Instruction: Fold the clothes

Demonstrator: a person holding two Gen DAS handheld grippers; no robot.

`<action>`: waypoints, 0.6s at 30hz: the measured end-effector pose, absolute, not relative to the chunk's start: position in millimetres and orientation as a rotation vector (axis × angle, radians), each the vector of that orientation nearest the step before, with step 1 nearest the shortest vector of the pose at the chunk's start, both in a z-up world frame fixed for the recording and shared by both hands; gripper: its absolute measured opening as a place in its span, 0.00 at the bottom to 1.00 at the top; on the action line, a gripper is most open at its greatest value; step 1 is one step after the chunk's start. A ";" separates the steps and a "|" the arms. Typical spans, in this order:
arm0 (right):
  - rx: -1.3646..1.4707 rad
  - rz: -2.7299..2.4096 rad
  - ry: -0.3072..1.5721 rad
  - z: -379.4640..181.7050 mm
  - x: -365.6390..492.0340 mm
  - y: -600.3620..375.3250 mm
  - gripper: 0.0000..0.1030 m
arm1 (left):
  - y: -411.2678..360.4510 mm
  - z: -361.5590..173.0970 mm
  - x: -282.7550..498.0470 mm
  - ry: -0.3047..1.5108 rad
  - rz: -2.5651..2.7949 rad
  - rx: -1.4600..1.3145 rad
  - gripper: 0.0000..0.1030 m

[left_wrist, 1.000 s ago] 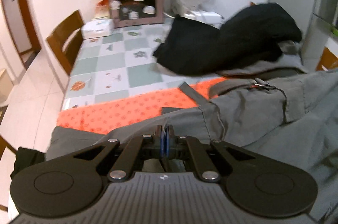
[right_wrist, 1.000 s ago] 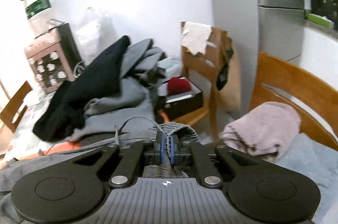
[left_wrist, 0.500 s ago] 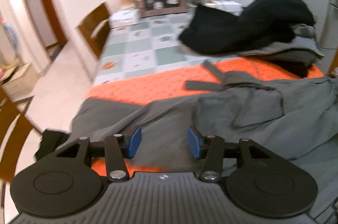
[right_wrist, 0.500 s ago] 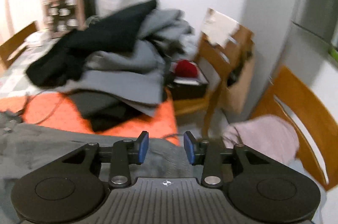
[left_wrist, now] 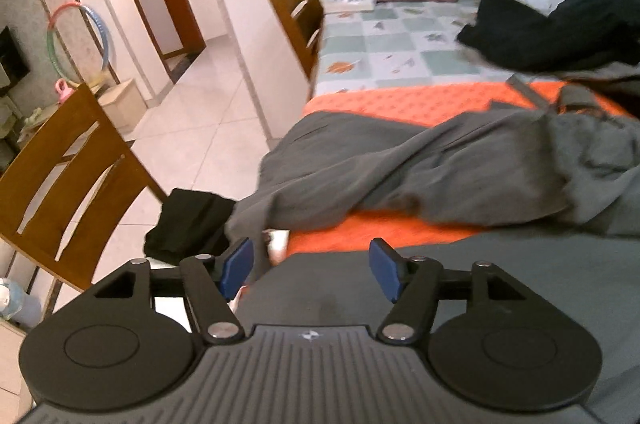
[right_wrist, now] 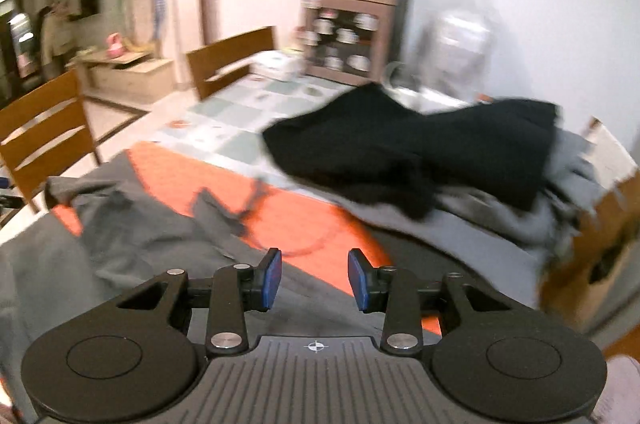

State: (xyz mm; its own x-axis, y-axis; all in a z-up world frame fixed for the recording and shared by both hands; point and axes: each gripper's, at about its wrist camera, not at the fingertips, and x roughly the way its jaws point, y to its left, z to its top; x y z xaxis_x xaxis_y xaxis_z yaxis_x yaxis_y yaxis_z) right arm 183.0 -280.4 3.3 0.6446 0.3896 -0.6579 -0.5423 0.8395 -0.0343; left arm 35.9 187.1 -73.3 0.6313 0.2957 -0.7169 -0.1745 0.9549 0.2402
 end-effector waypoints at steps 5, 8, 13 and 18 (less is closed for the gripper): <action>-0.278 0.604 0.674 4.2 178.5 -206.4 0.38 | 230.6 -93.2 36.1 0.850 0.250 0.145 0.72; -0.314 0.645 0.673 0.6 178.8 -163.6 0.38 | 249.5 -103.9 41.2 0.839 0.246 0.110 0.72; -0.373 0.732 0.694 -12.6 187.0 -104.4 0.38 | 271.9 -119.9 59.7 0.840 0.256 0.035 0.73; -0.444 0.809 0.745 -35.1 209.3 -54.8 0.39 | 283.7 -132.5 77.8 0.855 0.239 -0.008 0.73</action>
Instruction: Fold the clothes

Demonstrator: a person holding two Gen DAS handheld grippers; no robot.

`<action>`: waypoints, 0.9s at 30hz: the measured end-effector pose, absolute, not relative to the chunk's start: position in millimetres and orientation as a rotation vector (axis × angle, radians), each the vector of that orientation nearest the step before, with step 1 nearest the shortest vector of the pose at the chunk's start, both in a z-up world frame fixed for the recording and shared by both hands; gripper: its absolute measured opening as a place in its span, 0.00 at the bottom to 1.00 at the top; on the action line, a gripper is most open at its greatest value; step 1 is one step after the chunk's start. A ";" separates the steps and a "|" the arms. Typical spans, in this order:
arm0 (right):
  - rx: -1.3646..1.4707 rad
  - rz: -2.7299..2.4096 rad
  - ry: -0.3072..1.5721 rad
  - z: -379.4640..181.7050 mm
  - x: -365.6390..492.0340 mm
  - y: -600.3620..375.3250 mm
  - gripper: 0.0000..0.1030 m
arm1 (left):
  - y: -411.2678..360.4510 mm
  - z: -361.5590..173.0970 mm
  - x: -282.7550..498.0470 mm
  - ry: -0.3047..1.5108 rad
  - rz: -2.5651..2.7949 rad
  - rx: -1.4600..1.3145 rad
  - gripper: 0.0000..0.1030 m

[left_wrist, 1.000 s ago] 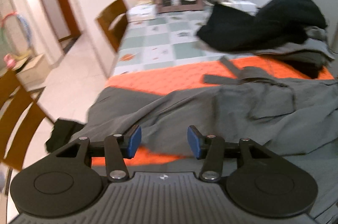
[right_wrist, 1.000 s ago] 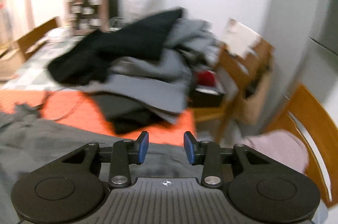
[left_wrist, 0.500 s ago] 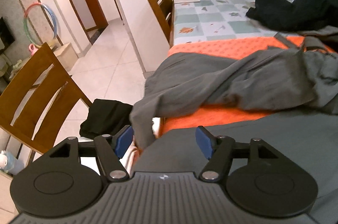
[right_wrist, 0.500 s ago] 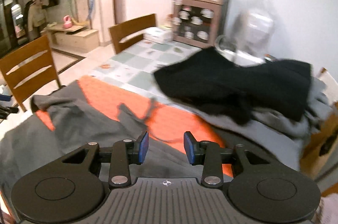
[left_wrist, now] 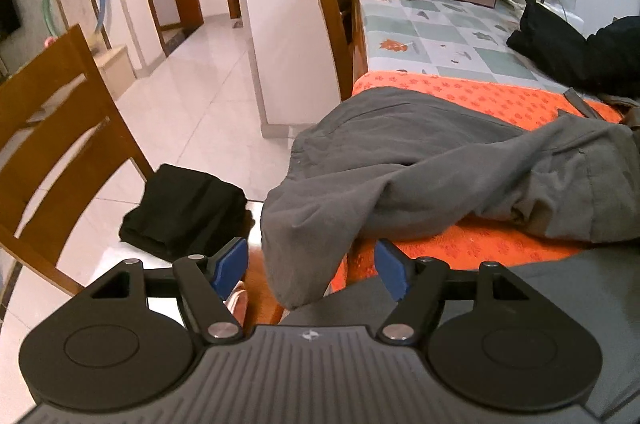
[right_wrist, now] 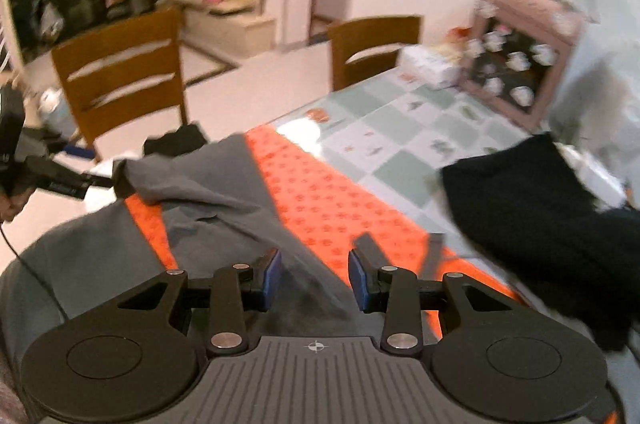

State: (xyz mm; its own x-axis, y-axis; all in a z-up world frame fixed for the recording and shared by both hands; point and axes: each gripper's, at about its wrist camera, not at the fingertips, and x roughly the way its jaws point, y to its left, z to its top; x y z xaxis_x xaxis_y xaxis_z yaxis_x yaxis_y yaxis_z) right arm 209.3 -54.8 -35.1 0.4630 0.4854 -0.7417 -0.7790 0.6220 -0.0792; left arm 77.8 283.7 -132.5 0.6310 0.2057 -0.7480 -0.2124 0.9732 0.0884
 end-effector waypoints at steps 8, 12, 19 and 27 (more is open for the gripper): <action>-0.539 0.936 0.826 -73.2 234.5 3.4 0.43 | 290.0 -156.1 100.8 0.899 0.240 -0.025 0.73; -0.667 0.974 0.842 -97.8 237.1 27.5 0.43 | 293.1 -165.3 104.7 0.907 0.268 -0.025 0.66; -0.779 1.007 0.841 -120.9 240.0 33.4 0.12 | 300.7 -151.5 107.4 0.788 0.353 0.048 0.12; -0.735 0.951 0.683 -61.3 210.0 10.8 0.04 | 304.5 -64.3 106.4 0.651 0.254 0.218 0.08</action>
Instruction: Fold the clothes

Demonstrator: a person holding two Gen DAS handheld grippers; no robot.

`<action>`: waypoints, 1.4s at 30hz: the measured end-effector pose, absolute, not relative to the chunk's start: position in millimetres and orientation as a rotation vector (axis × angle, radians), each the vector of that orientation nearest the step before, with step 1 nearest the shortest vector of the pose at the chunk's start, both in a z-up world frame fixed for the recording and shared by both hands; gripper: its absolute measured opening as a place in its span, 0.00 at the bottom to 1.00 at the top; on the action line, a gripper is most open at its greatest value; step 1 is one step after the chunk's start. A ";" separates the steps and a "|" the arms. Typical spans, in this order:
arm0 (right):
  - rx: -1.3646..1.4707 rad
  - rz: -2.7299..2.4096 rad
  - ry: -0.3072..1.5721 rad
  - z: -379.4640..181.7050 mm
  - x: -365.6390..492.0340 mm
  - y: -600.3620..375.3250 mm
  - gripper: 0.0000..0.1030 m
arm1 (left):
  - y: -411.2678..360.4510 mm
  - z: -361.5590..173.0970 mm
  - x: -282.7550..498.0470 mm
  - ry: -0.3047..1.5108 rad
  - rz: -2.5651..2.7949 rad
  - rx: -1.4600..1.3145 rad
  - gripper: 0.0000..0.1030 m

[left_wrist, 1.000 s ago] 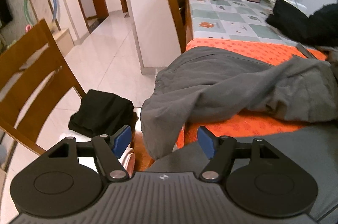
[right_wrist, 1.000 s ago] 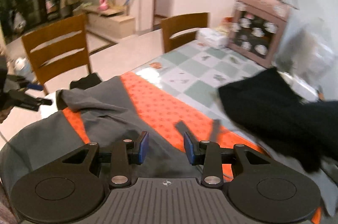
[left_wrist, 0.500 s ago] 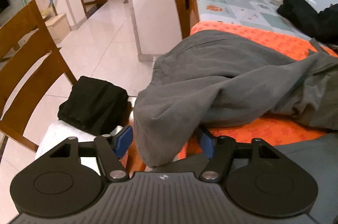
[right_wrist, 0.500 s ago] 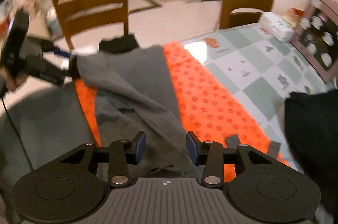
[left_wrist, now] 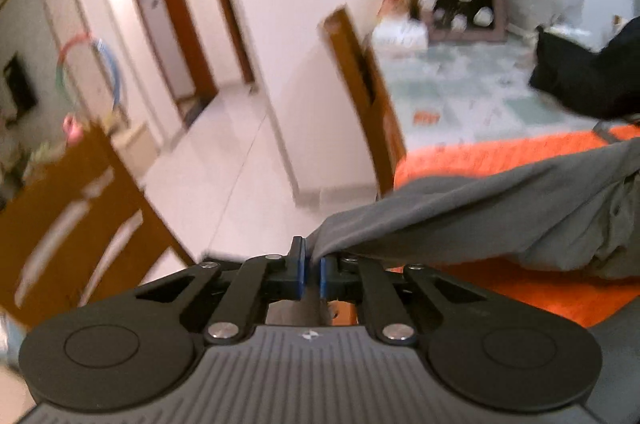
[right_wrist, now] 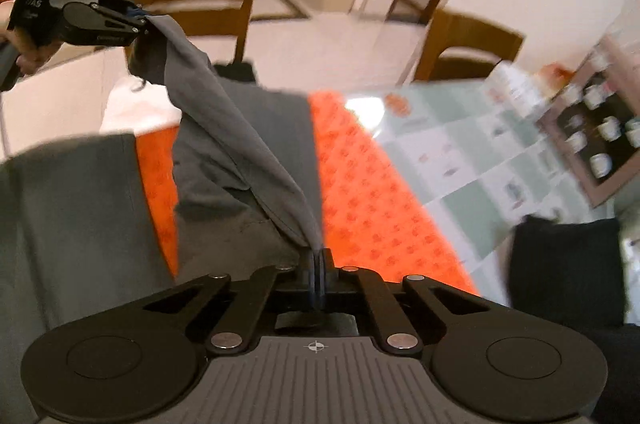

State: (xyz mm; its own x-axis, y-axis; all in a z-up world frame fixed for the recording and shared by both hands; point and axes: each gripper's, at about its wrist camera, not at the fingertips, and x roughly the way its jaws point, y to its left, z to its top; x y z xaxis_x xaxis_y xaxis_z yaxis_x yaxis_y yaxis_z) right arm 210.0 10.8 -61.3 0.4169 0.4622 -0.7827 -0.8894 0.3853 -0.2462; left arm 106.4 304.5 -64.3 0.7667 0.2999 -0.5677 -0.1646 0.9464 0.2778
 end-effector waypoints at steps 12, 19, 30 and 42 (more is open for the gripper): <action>-0.470 1.041 0.748 46.5 162.6 -62.0 0.04 | 283.2 86.3 78.4 0.631 -0.075 0.463 0.12; -0.422 0.939 0.784 17.4 201.9 -57.7 0.04 | 304.0 36.7 161.1 0.778 -0.109 0.429 0.22; -0.557 0.845 0.882 -91.4 289.6 -9.1 0.05 | 366.6 -80.3 240.7 0.911 -0.054 0.175 0.49; -0.569 0.802 0.927 -122.6 298.5 -10.8 0.13 | 443.0 -169.4 210.0 0.958 -0.106 -0.313 0.56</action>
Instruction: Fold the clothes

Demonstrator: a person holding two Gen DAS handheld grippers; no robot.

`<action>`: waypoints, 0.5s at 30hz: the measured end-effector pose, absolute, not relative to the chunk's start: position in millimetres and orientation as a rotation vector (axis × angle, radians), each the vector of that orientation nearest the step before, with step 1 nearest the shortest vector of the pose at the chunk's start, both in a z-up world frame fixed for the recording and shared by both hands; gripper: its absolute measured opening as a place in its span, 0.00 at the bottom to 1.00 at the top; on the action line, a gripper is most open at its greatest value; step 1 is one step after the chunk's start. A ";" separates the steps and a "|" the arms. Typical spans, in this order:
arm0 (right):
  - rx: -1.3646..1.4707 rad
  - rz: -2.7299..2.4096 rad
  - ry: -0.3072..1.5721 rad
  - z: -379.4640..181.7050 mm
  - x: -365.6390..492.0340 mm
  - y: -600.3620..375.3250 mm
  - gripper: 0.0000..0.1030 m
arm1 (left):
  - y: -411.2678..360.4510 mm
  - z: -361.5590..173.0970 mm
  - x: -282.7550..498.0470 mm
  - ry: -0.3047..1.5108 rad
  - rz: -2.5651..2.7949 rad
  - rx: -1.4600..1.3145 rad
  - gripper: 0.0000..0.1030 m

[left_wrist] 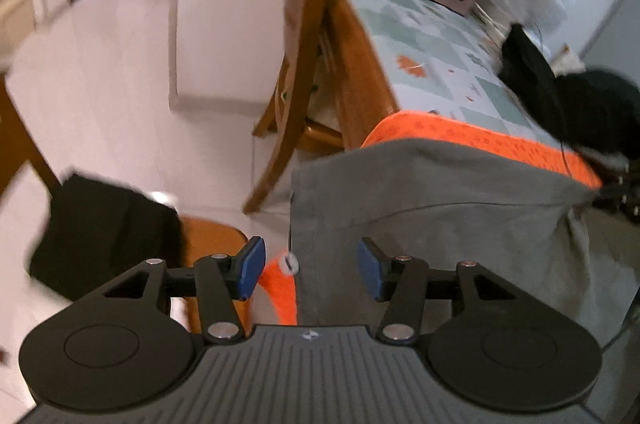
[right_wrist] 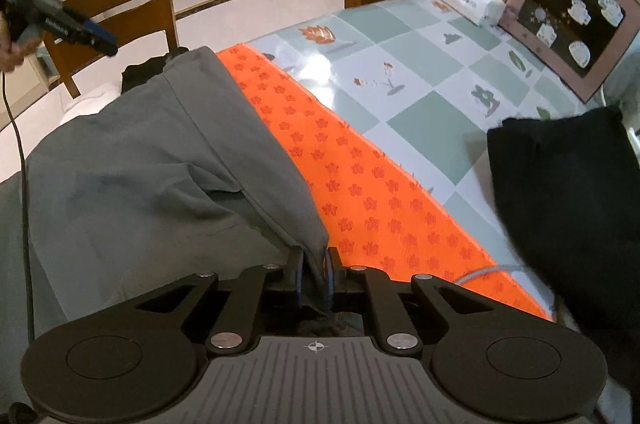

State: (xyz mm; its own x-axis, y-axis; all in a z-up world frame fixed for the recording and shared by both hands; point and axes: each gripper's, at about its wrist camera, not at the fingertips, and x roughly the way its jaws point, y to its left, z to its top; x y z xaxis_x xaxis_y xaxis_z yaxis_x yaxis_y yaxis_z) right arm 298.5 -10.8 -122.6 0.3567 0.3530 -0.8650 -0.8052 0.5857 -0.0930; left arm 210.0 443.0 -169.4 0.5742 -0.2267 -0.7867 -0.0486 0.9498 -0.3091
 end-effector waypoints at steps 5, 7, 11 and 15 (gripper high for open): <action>-0.571 0.787 0.954 -125.3 302.3 -8.6 0.14 | 465.7 -209.0 220.9 0.972 -0.145 -0.490 0.64; -0.563 0.782 0.967 -127.4 305.3 -8.1 0.15 | 473.3 -219.5 226.2 0.962 -0.151 -0.532 0.64; -0.543 0.783 0.988 -132.6 310.3 -8.8 0.16 | 489.7 -242.8 239.5 0.955 -0.190 -0.648 0.64; -0.523 0.780 0.999 -135.2 313.3 -10.2 0.18 | 500.8 -263.4 250.2 0.949 -0.253 -0.761 0.64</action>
State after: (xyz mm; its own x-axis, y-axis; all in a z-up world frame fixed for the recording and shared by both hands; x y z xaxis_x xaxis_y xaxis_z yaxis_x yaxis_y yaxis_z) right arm 313.3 -10.2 -135.2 0.3145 0.3348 -0.8883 -0.7806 0.6236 -0.0414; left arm 250.2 500.8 -263.4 0.5767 -0.5099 -0.6383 -0.1240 0.7176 -0.6853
